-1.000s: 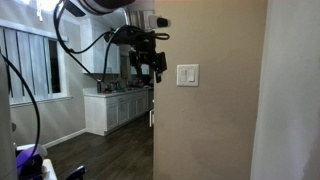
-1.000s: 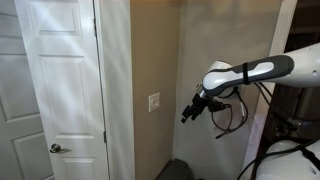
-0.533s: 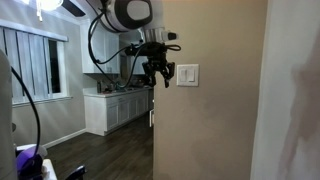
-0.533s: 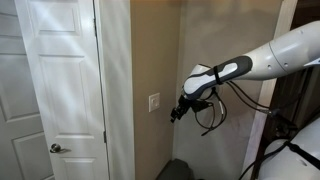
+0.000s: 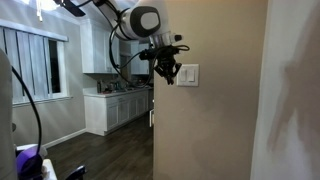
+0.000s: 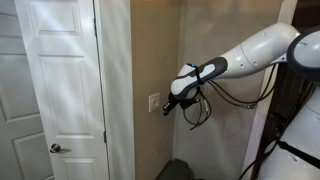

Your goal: Turn on the left light switch.

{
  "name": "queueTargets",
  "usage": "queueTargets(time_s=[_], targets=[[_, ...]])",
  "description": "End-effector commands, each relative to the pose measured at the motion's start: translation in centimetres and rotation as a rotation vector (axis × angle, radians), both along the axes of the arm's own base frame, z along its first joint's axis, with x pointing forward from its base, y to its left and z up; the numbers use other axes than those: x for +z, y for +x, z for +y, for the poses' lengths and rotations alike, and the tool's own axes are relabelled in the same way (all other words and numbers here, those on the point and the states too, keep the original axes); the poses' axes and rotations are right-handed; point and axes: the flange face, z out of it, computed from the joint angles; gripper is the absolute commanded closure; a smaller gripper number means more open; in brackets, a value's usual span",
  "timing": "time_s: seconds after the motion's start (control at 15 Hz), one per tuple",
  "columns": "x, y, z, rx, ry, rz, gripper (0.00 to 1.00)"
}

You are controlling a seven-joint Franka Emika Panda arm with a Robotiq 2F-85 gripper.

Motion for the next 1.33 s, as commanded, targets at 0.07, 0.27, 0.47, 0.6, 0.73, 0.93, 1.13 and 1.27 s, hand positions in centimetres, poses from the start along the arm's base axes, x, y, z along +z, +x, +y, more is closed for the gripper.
queueTargets(time_s=[0.07, 0.27, 0.47, 0.6, 0.73, 0.93, 1.13, 1.27], targets=[[0.2, 3.0, 1.2, 0.015, -0.02, -0.125, 1.0], [0.4, 4.0, 1.5, 0.012, -0.023, -0.163, 1.0], [1.0, 4.5, 1.7, 0.007, -0.021, -0.209, 1.0], [1.4, 4.7, 1.9, -0.001, -0.014, -0.243, 1.0], [1.5, 4.9, 2.2, -0.011, -0.003, -0.264, 1.0], [1.3, 5.4, 2.2, -0.028, -0.003, -0.287, 1.0], [1.2, 6.1, 2.0, -0.045, -0.005, -0.308, 1.0], [1.2, 6.6, 1.8, -0.055, -0.01, -0.329, 1.0]])
